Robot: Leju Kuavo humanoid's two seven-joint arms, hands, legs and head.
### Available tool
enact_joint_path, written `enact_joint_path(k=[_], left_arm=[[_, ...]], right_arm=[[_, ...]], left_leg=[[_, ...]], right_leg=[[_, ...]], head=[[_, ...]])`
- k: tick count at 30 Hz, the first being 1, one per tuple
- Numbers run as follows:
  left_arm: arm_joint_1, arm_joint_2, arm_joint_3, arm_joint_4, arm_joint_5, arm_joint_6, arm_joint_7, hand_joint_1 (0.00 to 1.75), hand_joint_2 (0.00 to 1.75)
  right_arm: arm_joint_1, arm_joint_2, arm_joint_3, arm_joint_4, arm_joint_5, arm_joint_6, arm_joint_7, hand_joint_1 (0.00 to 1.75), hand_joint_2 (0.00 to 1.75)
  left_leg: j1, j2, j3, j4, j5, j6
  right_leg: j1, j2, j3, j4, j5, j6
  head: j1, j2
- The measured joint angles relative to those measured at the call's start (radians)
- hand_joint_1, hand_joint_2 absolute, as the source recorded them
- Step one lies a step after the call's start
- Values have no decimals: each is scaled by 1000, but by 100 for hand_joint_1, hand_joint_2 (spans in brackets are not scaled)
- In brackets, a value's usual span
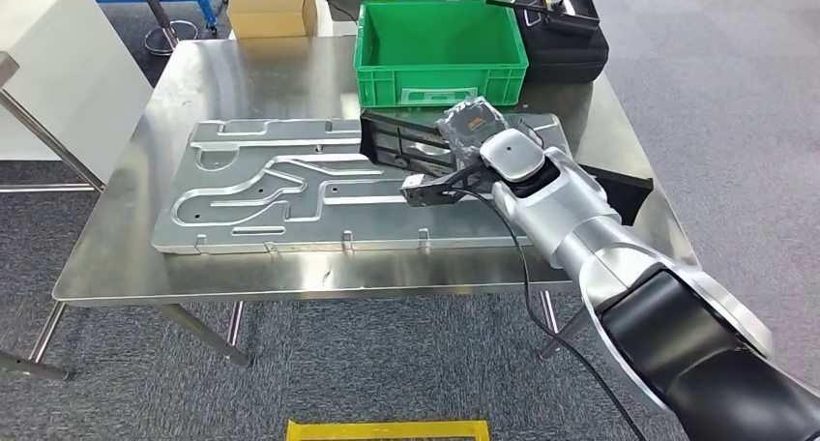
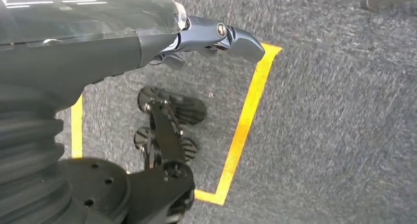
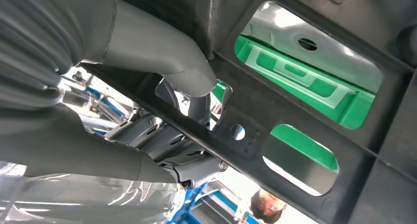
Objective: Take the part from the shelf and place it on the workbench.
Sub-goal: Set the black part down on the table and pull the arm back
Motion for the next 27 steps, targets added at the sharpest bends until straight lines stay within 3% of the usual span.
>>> enact_joint_path(k=[2, 4, 6, 7, 8, 10, 12, 15, 17, 18, 20, 22, 23, 24, 25, 27], left_arm=[[1, -1, 0, 0, 1, 13, 0, 0, 175], [1, -1, 1, 0, 2, 29, 1, 0, 175], [2, 0, 4, 0, 5, 47, 5, 0, 87], [3, 1, 5, 0, 7, 54, 6, 0, 44], [4, 2, 6, 0, 8, 58, 7, 0, 0], [3, 4, 8, 0, 11, 61, 8, 0, 0], [2, 5, 8, 0, 11, 64, 13, 0, 0], [2, 6, 8, 0, 8, 69, 25, 0, 0], [3, 6, 8, 0, 7, 68, 27, 0, 0], [2, 6, 8, 0, 6, 66, 27, 0, 0], [2, 6, 8, 0, 4, 61, 27, 0, 0], [2, 6, 8, 0, 1, 55, 27, 0, 0], [3, 6, 8, 0, -2, 51, 25, 0, 0], [3, 6, 7, 0, -6, 46, 23, 0, 0], [4, 6, 6, 0, -11, 42, 21, 0, 0], [4, 4, 4, 1, -20, 37, 14, 0, 0]], right_arm=[[-5, 13, 10, 9, 2, 8, 0, 0, 0], [-5, 26, 16, 17, 2, 12, -1, 0, 0], [-1, 36, 20, 25, 2, 12, -1, 0, 0], [2, 42, 21, 29, 1, 11, -1, 0, 0], [5, 48, 23, 32, 1, 11, 0, 0, 0], [10, 59, 25, 38, -3, 9, 6, 0, 0], [10, 69, 24, 40, -14, 8, 12, 0, 0], [9, 82, 11, 41, -56, -6, 13, 0, 0], [9, 84, -19, 40, -120, -29, -2, 0, 0], [9, 85, -43, 39, -160, -43, -16, 0, 0], [9, 85, -106, 35, -241, -69, -54, 0, 0], [14, 85, -175, 30, -302, -90, -90, 0, 0], [17, 85, -207, 26, -326, -103, -105, 0, 0], [19, 83, -239, 19, -346, -122, -119, 0, 0], [20, 81, -271, 9, -364, -147, -135, 0, 0], [21, 75, -336, -14, -399, -205, -169, 0, 0]], left_leg=[[1, 2, -4, 24, -22, -11], [5, 7, -42, 121, -81, -22], [13, 10, -94, 240, -134, -32], [16, 11, -102, 263, -137, -37], [20, 11, -90, 247, -123, -40], [28, 12, -21, 121, -65, -47], [27, 11, 34, 14, -33, -43], [22, 7, 37, -6, -26, -20], [22, 9, 36, -12, -18, -4], [23, 9, 35, -15, -15, 4], [19, 10, 33, -16, -13, 12], [14, 10, 32, -15, -13, 16], [11, 9, 33, -14, -14, 18], [9, 8, 35, -13, -16, 18], [6, 7, 36, -11, -19, 19], [1, 7, 35, -8, -24, 15]], right_leg=[[-5, -4, 12, -14, 5, -10], [-8, -8, 18, -22, 8, -16], [-9, -9, 15, -21, 10, -16], [-10, -9, 14, -21, 11, -16], [-12, -9, 12, -20, 12, -14], [-16, -8, 9, -15, 13, -7], [-15, -5, 3, -9, 14, 5], [-12, -1, -3, -11, 21, 24], [-16, -2, -12, 7, 6, 34], [-17, -2, -29, 43, -17, 36], [-17, -2, -88, 171, -83, 38], [-16, -2, -137, 273, -113, 38], [-16, -2, -137, 272, -99, 35], [-14, -2, -119, 231, -69, 30], [-10, -2, -87, 163, -31, 22], [-2, -3, -30, 41, 14, 7]], head=[[-1, 0], [-3, 0], [-3, 0], [-3, 0], [-3, 0], [-3, 0], [-3, 0], [-2, 0], [-1, 0], [-1, 0], [-1, 0], [-1, 0], [-1, 0], [-1, 0], [-1, 0], [-2, 0]])
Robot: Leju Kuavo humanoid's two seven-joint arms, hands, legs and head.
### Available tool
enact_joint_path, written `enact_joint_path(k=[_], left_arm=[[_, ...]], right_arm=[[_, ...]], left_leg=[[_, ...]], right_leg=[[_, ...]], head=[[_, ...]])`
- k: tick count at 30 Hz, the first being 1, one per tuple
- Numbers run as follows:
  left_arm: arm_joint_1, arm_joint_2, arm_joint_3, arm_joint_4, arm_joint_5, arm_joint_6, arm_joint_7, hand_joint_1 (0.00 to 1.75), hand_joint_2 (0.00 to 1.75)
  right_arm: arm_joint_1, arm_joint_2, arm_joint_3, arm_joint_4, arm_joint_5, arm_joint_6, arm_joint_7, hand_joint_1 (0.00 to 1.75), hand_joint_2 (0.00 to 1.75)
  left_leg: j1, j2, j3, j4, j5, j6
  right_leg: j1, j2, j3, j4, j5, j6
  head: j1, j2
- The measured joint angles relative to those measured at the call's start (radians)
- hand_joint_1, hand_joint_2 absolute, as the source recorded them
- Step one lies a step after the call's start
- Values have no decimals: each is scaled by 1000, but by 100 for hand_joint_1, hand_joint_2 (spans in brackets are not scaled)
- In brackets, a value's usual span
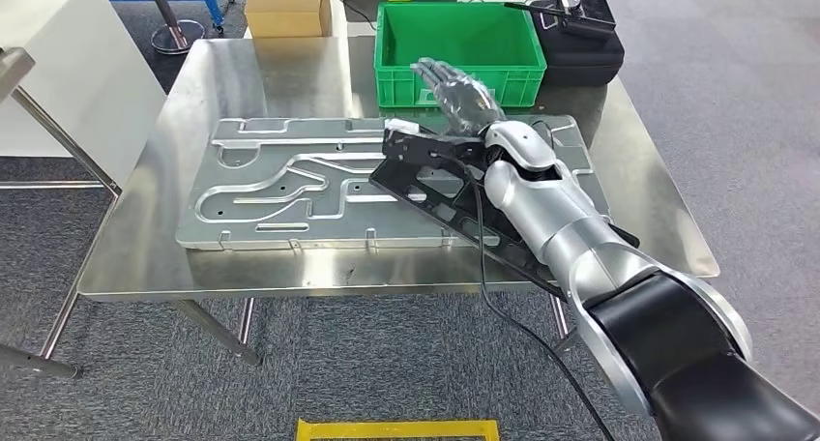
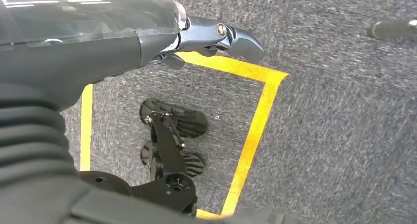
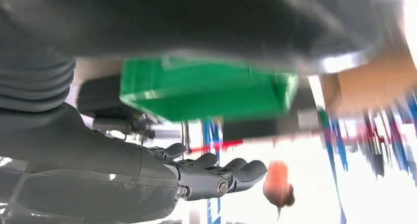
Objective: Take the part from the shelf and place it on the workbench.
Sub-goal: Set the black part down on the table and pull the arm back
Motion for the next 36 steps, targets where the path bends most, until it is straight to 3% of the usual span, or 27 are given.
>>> enact_joint_path(k=[2, 5, 7, 9, 10, 11, 12, 14, 16, 20, 22, 24, 25, 26, 27, 28, 30, 31, 32, 34, 35, 36], left_arm=[[0, -2, -1, 1, -4, -4, -8, 0, 0], [0, -1, -1, 1, -3, -14, -24, 0, 0], [1, -2, -1, 1, 5, -14, -33, 0, 0], [2, -3, -1, 1, 20, -12, -43, 0, 0], [4, -3, 0, 1, 26, -10, -48, 0, 0], [6, -3, 0, 1, 31, -10, -52, 0, 0], [9, -3, 1, 1, 35, -10, -55, 0, 0], [11, -5, 4, 1, 47, -7, -56, 0, 0], [15, -9, 10, 1, 62, 0, -54, 0, 0], [34, -17, 23, 1, 77, 16, -48, 0, 0], [36, -24, 27, 1, 77, 21, -50, 0, 0], [39, -30, 29, 1, 75, 23, -55, 0, 0], [41, -32, 29, 1, 71, 23, -56, 0, 0], [43, -34, 29, 1, 66, 23, -57, 0, 0], [44, -36, 29, 1, 59, 23, -57, 0, 0], [44, -37, 29, 1, 52, 22, -57, 0, 0], [43, -39, 29, 1, 44, 21, -57, 0, 0], [43, -39, 29, 1, 42, 20, -57, 0, 0], [43, -39, 29, 1, 41, 20, -57, 0, 0], [44, -39, 29, 1, 41, 20, -58, 0, 0], [44, -39, 29, 0, 41, 20, -57, 0, 0], [45, -38, 29, 0, 41, 20, -57, 0, 0]], right_arm=[[9, -4, -61, -28, -39, -58, -40, 0, 0], [44, -12, -154, -93, -111, -149, -109, 0, 0], [92, -16, -206, -169, -152, -224, -162, 0, 0], [188, -24, -246, -295, -176, -298, -201, 0, 0], [247, -30, -262, -364, -181, -320, -209, 0, 0], [306, -37, -275, -429, -184, -331, -211, 0, 0], [363, -46, -288, -489, -184, -340, -212, 0, 0], [498, -72, -325, -617, -184, -379, -216, 0, 0], [676, -105, -389, -751, -197, -428, -246, 0, 0], [980, -137, -558, -910, -229, -453, -334, 0, 0], [1083, -146, -655, -928, -257, -449, -351, 0, 0], [1164, -150, -756, -920, -292, -444, -370, 0, 0], [1194, -150, -807, -907, -298, -444, -379, 0, 0], [1218, -150, -857, -888, -296, -446, -386, 0, 0], [1237, -150, -906, -867, -288, -448, -391, 0, 0], [1254, -149, -957, -846, -279, -450, -393, 0, 0], [1279, -146, -1055, -814, -261, -450, -394, 0, 0], [1290, -142, -1102, -803, -248, -451, -394, 0, 0], [1298, -136, -1147, -793, -229, -452, -394, 0, 0], [1308, -119, -1230, -776, -179, -453, -394, 0, 0], [1309, -109, -1269, -767, -154, -453, -394, 0, 0], [1307, -98, -1304, -756, -131, -453, -394, 0, 0]], left_leg=[[0, 1, -3, 1, -2, -8], [2, 2, -4, 6, -13, -22], [5, 4, -35, 78, -55, -33], [11, 5, -97, 207, -109, -43], [14, 5, -123, 254, -121, -47], [17, 5, -134, 268, -115, -50], [20, 5, -124, 240, -90, -52], [25, 4, -59, 106, -23, -54], [23, -4, -9, 10, 8, -46], [18, -8, -4, -7, 13, -16], [19, -4, -8, -18, 24, 2], [15, -4, -20, -18, 32, 12], [12, -3, -28, -17, 36, 13], [10, -1, -35, -16, 41, 14], [9, 0, -43, -14, 46, 14], [8, 1, -52, -12, 51, 12], [6, 1, -67, -2, 60, 6], [5, 1, -69, 1, 65, 0], [4, 2, -70, 2, 70, -6], [2, 2, -70, -2, 83, -19], [3, 3, -74, 0, 79, -25], [4, 3, -81, 15, 55, -31]], right_leg=[[6, 0, 16, -41, 2, -6], [0, -1, 26, -60, 6, -12], [-6, -3, 37, -71, 7, -18], [-6, -4, 42, -72, 3, -22], [-7, -5, 44, -72, 1, -22], [-7, -5, 45, -71, -1, -21], [-9, -4, 46, -68, -3, -19], [-11, -5, 51, -64, -9, -9], [-8, -12, 58, -61, -16, 3], [-11, -15, 60, -58, -27, 24], [-14, -10, 39, 3, -87, 31], [-14, -5, -4, 129, -174, 35], [-15, -3, -19, 183, -199, 37], [-15, -2, -19, 207, -205, 37], [-15, -2, 0, 195, -190, 36], [-15, -2, 38, 147, -164, 34], [-13, -2, 137, 7, -128, 28], [-10, -1, 169, -43, -122, 25], [-7, -1, 187, -73, -123, 22], [-5, 0, 182, -80, -114, 12], [-7, -1, 176, -82, -107, 6], [-9, -3, 165, -83, -97, -3]], head=[[0, 0], [-1, 0], [-3, 0], [-5, 0], [-5, 0], [-4, 0], [-5, 0], [-5, 0], [-4, 0], [-2, 0], [-1, 0], [-1, 0], [-1, 0], [-1, 0], [-1, 0], [-1, 0], [-1, 0], [-1, 0], [0, 0], [0, 0], [1, 0], [1, 0]])
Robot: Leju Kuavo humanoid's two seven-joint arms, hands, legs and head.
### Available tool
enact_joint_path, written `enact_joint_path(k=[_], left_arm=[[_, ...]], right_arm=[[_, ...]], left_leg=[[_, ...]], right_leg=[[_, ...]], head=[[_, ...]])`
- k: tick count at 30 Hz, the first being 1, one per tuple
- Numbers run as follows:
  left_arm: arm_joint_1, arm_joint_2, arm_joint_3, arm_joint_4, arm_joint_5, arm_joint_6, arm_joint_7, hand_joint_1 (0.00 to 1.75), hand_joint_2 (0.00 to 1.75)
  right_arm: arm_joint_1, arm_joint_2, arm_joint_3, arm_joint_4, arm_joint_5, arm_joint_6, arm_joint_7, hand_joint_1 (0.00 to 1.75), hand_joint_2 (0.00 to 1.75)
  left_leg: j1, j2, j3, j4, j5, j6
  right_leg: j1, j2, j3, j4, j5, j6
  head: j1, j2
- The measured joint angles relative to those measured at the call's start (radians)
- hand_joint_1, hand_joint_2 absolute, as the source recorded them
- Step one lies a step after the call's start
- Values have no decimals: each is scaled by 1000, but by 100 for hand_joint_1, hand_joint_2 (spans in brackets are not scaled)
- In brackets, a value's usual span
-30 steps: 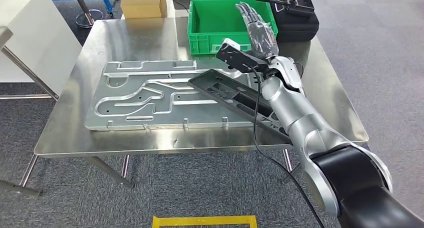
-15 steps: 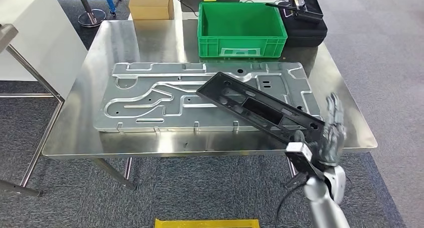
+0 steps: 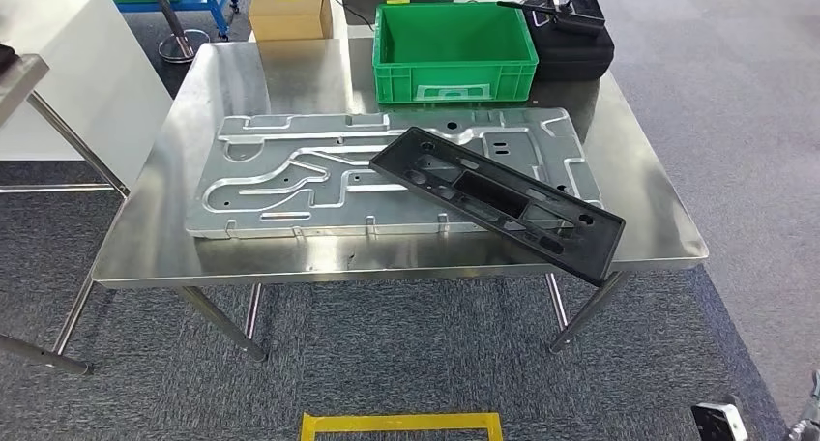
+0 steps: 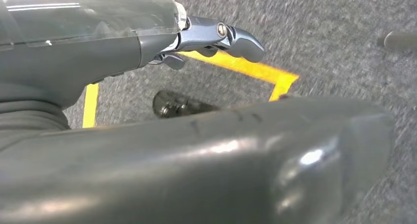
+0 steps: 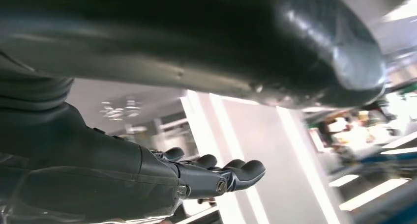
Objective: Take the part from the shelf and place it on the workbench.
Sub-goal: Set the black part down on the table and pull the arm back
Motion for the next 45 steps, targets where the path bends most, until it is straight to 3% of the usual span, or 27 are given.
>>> enact_joint_path(k=[3, 4, 5, 7, 9, 11, 12, 14, 15, 17, 19, 20, 22, 24, 26, 27, 29, 30, 32, 34, 35, 37, 38, 40, 42, 43, 45], left_arm=[[-1, 0, 0, 0, 1, 0, 0, 0, 0], [-1, 0, 0, 0, 1, 0, -1, 0, 0], [-2, 0, 0, 0, 2, 0, -3, 0, 0], [-1, 0, 0, -1, 2, -1, -7, 0, 0], [-2, 1, 0, -2, 0, -1, -9, 0, 0], [-6, 3, 0, -3, -6, 0, -9, 0, 0], [-7, 3, 0, -3, -10, 0, -8, 0, 0], [-6, 3, 0, -3, -17, 0, -6, 0, 0], [-6, 2, 0, -3, -22, 0, -3, 0, 0], [-7, 1, 0, -3, -33, -2, 6, 0, 0], [-7, 1, -2, -3, -47, -9, 20, 0, 0], [-8, 1, -3, -3, -53, -13, 27, 0, 0], [-12, 0, -6, -3, -62, -17, 38, 0, 0], [-15, 0, -9, -3, -66, -18, 41, 0, 0], [-18, 0, -12, -3, -69, -18, 37, 0, 0], [-19, 0, -12, -3, -71, -18, 33, 0, 0], [-19, 0, -15, -3, -78, -18, 27, 0, 0], [-18, 0, -18, -3, -83, -19, 26, 0, 0], [-15, 1, -25, -3, -95, -23, 25, 0, 0], [-15, 8, -34, -3, -111, -30, 28, 0, 0], [-15, 14, -40, -3, -119, -33, 31, 0, 0], [-17, 28, -51, -3, -132, -35, 38, 0, 0], [-18, 35, -56, -3, -135, -36, 40, 0, 0], [-25, 49, -63, -4, -137, -36, 43, 0, 0], [-33, 61, -66, -5, -137, -37, 45, 0, 0], [-36, 66, -68, -6, -138, -37, 47, 0, 0], [-37, 68, -72, -6, -141, -37, 53, 0, 0]], right_arm=[[-11, 24, -97, 51, 59, 0, 3, 0, 0], [-17, 29, -124, 81, 79, 0, 6, 0, 0], [-26, 32, -150, 119, 103, 1, 14, 0, 0], [-47, 32, -199, 220, 163, 6, 45, 0, 0], [-69, 32, -243, 335, 231, 28, 110, 0, 0], [-90, 27, -266, 459, 308, 88, 234, 0, 0], [-99, 25, -273, 519, 344, 137, 313, 0, 0], [-114, 24, -282, 622, 385, 270, 466, 0, 0], [-121, 26, -287, 665, 392, 359, 542, 0, 0], [-133, 32, -298, 736, 394, 548, 690, 0, 0], [-145, 40, -307, 786, 409, 728, 825, 0, 0], [-151, 44, -309, 806, 423, 807, 881, 0, 0], [-161, 53, -306, 835, 462, 909, 952, 0, 0], [-169, 63, -295, 852, 494, 929, 961, 0, 0], [-179, 67, -283, 861, 510, 915, 937, 0, 0], [-184, 67, -277, 864, 514, 903, 920, 0, 0], [-190, 68, -267, 870, 524, 878, 892, 0, 0], [-193, 68, -261, 873, 530, 868, 883, 0, 0], [-198, 69, -248, 878, 547, 860, 869, 0, 0], [-201, 74, -228, 883, 577, 856, 858, 0, 0], [-202, 80, -215, 885, 593, 850, 850, 0, 0], [-205, 96, -188, 888, 616, 828, 820, 0, 0], [-208, 105, -176, 890, 620, 815, 795, 0, 0], [-217, 126, -159, 892, 623, 794, 736, 0, 0], [-232, 147, -143, 895, 624, 780, 687, 0, 0], [-241, 155, -137, 897, 624, 776, 669, 0, 0], [-256, 166, -127, 899, 623, 766, 644, 0, 0]], left_leg=[[4, 2, -37, 152, -154, -11], [4, 2, -44, 212, -187, -13], [4, 2, -40, 254, -195, -13], [3, 2, 15, 243, -150, -7], [-4, 3, 132, 104, -117, 12], [-11, 4, 226, -37, -134, 26], [-14, 5, 244, -71, -143, 30], [-15, 9, 238, -87, -126, 37], [-13, 11, 231, -93, -113, 43], [-8, 17, 206, -102, -82, 52], [-7, 19, 171, -96, -59, 53], [-6, 20, 153, -91, -49, 50], [1, 22, 113, -72, -31, 39], [7, 22, 71, -41, -21, 26], [7, 22, 41, -11, -14, 10], [7, 22, 32, -3, -8, 2], [11, 21, 25, -1, 6, -13], [15, 20, 20, 5, -5, -19], [19, 18, -3, 67, -86, -25], [18, 17, -29, 186, -189, -28], [18, 17, -33, 241, -211, -28], [17, 16, -3, 275, -182, -23], [15, 16, 36, 242, -150, -17], [6, 16, 152, 97, -129, 2], [-4, 16, 236, -37, -156, 19], [-9, 16, 250, -69, -164, 26], [-7, 19, 238, -83, -143, 38]], right_leg=[[0, -3, -40, -1, 34, -17], [3, -4, -54, 1, 44, -17], [5, -4, -69, 3, 55, -18], [11, -5, -97, 8, 74, -17], [17, -5, -117, 12, 91, -15], [19, -7, -126, 13, 107, -9], [17, -8, -128, 12, 116, -3], [12, -9, -130, 9, 129, 8], [11, -7, -136, 16, 115, 13], [8, -2, -158, 83, 29, 22], [2, 0, -186, 206, -67, 32], [-2, 0, -191, 259, -82, 38], [-14, 0, -160, 280, -41, 51], [-28, 1, -68, 179, 1, 66], [-31, 3, 14, 56, -24, 65], [-27, 4, 30, 25, -42, 58], [-23, 0, 21, 16, -38, 35], [-22, -2, 12, 17, -28, 23], [-21, -8, -14, 16, -4, 5], [-15, -10, -45, 17, 21, -3], [-11, -10, -62, 18, 33, -5], [-3, -10, -98, 23, 58, -7], [0, -10, -115, 25, 70, -7], [6, -9, -138, 28, 91, -5], [7, -11, -149, 27, 113, 4], [6, -12, -152, 23, 125, 11], [4, -12, -159, 21, 134, 23]], head=[[-1, 0], [-1, 0], [-1, 0], [-1, 0], [-1, 0], [0, 0], [-1, 0], [-2, 0], [-3, 0], [-1, 0], [0, 0], [0, 0], [0, 0], [0, 0], [-1, 0], [-1, 0], [-1, 0], [-1, 0], [-1, 0], [-1, 0], [-1, 0], [-2, 0], [-2, 0], [-2, 0], [-1, 0], [-1, 0], [-1, 0]])
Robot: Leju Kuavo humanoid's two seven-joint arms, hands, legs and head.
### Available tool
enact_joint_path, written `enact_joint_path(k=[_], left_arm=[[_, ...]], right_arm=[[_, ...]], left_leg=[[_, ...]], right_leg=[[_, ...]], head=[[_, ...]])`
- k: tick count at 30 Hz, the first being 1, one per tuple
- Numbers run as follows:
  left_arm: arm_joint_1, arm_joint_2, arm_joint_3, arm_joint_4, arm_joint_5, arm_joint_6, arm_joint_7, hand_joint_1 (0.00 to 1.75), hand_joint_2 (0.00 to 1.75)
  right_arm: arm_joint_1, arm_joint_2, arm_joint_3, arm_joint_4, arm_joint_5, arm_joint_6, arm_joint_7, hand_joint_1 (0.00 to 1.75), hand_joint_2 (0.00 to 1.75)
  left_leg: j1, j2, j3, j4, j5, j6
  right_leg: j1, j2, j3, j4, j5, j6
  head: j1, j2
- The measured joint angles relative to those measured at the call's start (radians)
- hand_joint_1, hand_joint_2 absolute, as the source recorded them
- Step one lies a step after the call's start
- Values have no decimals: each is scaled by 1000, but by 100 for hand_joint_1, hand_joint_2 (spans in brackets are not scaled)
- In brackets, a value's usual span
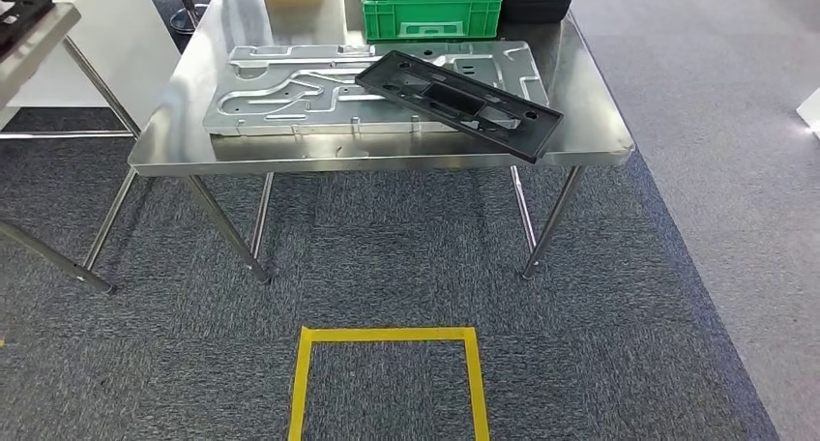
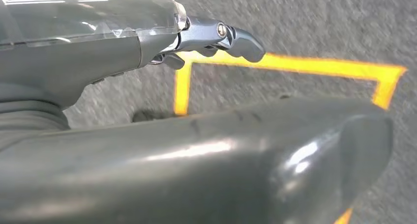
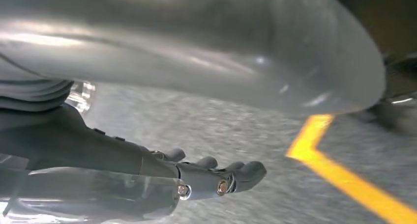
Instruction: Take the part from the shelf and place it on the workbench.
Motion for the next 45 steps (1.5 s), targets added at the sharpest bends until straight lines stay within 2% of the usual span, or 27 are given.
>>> enact_joint_path(k=[2, 4, 5, 6, 8, 9, 11, 13, 15, 16, 19, 20, 21, 23, 25, 27, 28, 30, 32, 35, 36, 37, 38, 40, 41, 43, 45], left_arm=[[0, -1, -3, 0, 3, -1, 1, 0, 0], [-1, -8, -4, 0, 14, -4, -7, 0, 0], [-1, -13, -4, 0, 20, -6, -14, 0, 0], [0, -18, -4, 0, 25, -8, -22, 0, 0], [1, -29, -4, 0, 31, -14, -39, 0, 0], [1, -34, -3, 0, 32, -17, -46, 0, 0], [2, -41, -3, 0, 33, -21, -54, 0, 0], [1, -47, -3, 0, 31, -25, -54, 0, 0], [1, -51, -3, 0, 24, -25, -39, 0, 0], [2, -53, -4, 0, 17, -24, -23, 0, 0], [6, -64, -6, 3, -4, -11, 37, 0, 0], [7, -68, -7, 3, -10, -5, 53, 0, 0], [8, -73, -7, 4, -13, 0, 62, 0, 0], [8, -81, -9, 4, -16, 4, 70, 0, 0], [6, -85, -13, 5, -19, 5, 70, 0, 0], [2, -87, -15, 5, -21, 4, 69, 0, 0], [0, -88, -15, 5, -21, 4, 67, 0, 0], [1, -91, -16, 5, -21, 3, 65, 0, 0], [3, -96, -16, 6, -21, 3, 64, 0, 0], [3, -101, -16, 7, -21, 4, 62, 0, 0], [2, -102, -17, 7, -21, 3, 62, 0, 0], [2, -103, -18, 7, -21, 3, 61, 0, 0], [1, -104, -19, 7, -22, 2, 61, 0, 0], [0, -106, -22, 7, -23, -1, 61, 0, 0], [-1, -106, -23, 7, -25, -4, 60, 0, 0], [-2, -107, -27, 7, -28, -11, 57, 0, 0], [-4, -107, -30, 8, -32, -15, 53, 0, 0]], right_arm=[[-11, 3, 7, 1, 1, -5, -1, 0, 0], [-15, 0, 15, 1, 8, -5, 29, 0, 0], [-13, -5, 17, 1, 12, -3, 53, 0, 0], [-8, -12, 19, 2, 14, 1, 80, 0, 0], [4, -29, 20, 2, 16, 20, 143, 0, 0], [11, -38, 20, 2, 17, 33, 172, 0, 0], [19, -52, 20, 2, 17, 50, 209, 0, 0], [24, -63, 19, 1, 8, 58, 242, 0, 0], [30, -71, 12, 2, -13, 61, 291, 0, 0], [32, -74, 5, 2, -28, 60, 312, 0, 0], [38, -82, -29, 3, -82, 50, 332, 0, 0], [41, -84, -42, 3, -99, 47, 328, 0, 0], [43, -85, -55, 3, -112, 45, 323, 0, 0], [45, -86, -76, 3, -124, 44, 309, 0, 0], [46, -87, -89, 3, -126, 44, 296, 0, 0], [46, -89, -98, 3, -126, 42, 282, 0, 0], [46, -91, -102, 3, -126, 40, 275, 0, 0], [48, -97, -108, 3, -125, 36, 262, 0, 0], [50, -104, -112, 3, -123, 33, 252, 0, 0], [53, -110, -112, 2, -119, 28, 240, 0, 0], [53, -112, -112, 2, -118, 28, 238, 0, 0], [53, -113, -112, 2, -117, 27, 236, 0, 0], [52, -116, -112, 2, -116, 26, 236, 0, 0], [51, -119, -112, 2, -115, 25, 236, 0, 0], [50, -121, -112, 2, -114, 25, 236, 0, 0], [46, -124, -112, 2, -112, 25, 236, 0, 0], [44, -125, -112, 2, -111, 25, 236, 0, 0]], left_leg=[[4, 4, -25, -7, 31, 14], [2, 5, -60, -2, 57, 23], [1, 5, -78, 3, 69, 23], [0, 5, -97, 10, 79, 23], [0, 5, -137, 28, 96, 19], [0, 5, -156, 40, 103, 16], [-3, 5, -187, 64, 112, 8], [-5, 8, -202, 75, 126, -3], [-3, 7, -208, 78, 133, -15], [-1, 5, -215, 90, 114, -20], [7, -2, -249, 223, -32, -37], [10, -2, -257, 284, -67, -41], [12, -2, -258, 332, -77, -44], [14, -2, -217, 341, -27, -45], [13, -2, -113, 223, 16, -37], [8, -3, -2, 62, -9, -24], [3, -3, 26, 14, -24, -16], [0, -1, 25, -9, -19, -2], [2, 3, 4, -12, 7, 14], [-1, 6, -46, -9, 45, 29], [-3, 6, -64, -5, 57, 29], [-4, 6, -85, 2, 67, 29], [-5, 7, -106, 11, 76, 27], [-5, 6, -147, 37, 89, 22], [-7, 5, -163, 51, 92, 19], [-10, 5, -184, 72, 102, 10], [-11, 5, -197, 78, 116, 0]], right_leg=[[0, 5, -16, 47, -67, 7], [-2, 9, -41, 164, -176, 11], [-2, 9, -49, 226, -207, 13], [-2, 10, -47, 269, -209, 15], [-2, 10, 2, 256, -157, 16], [-2, 10, 51, 201, -134, 14], [2, 10, 152, 56, -141, 7], [7, 11, 192, -20, -165, -3], [5, 8, 181, -28, -152, -17], [3, 5, 172, -29, -141, -25], [0, 0, 130, -30, -105, -39], [1, -1, 112, -28, -92, -38], [1, -1, 93, -25, -79, -37], [1, -1, 55, -17, -56, -33], [1, 0, 26, -9, -36, -26], [3, 0, 12, -5, -17, -16], [2, -1, 11, -6, -7, -9], [-1, -2, 7, -10, 10, 5], [-4, 3, -7, 18, -37, 16], [-5, 8, -45, 188, -203, 26], [-5, 9, -53, 251, -230, 28], [-5, 10, -51, 292, -227, 30], [-5, 10, -34, 302, -200, 30], [-5, 10, 54, 217, -136, 26], [-3, 10, 114, 136, -132, 22], [1, 12, 201, 5, -166, 10], [1, 11, 213, -34, -180, -4]], head=[[1, 0], [2, 0], [2, 0], [2, 0], [2, 0], [2, 0], [2, 0], [1, 0], [2, 0], [1, 0], [0, 0], [-1, 0], [0, 0], [-1, 0], [-1, 0], [0, 0], [0, 0], [0, 0], [1, 0], [3, 0], [3, 0], [3, 0], [3, 0], [3, 0], [3, 0], [3, 0], [3, 0]])
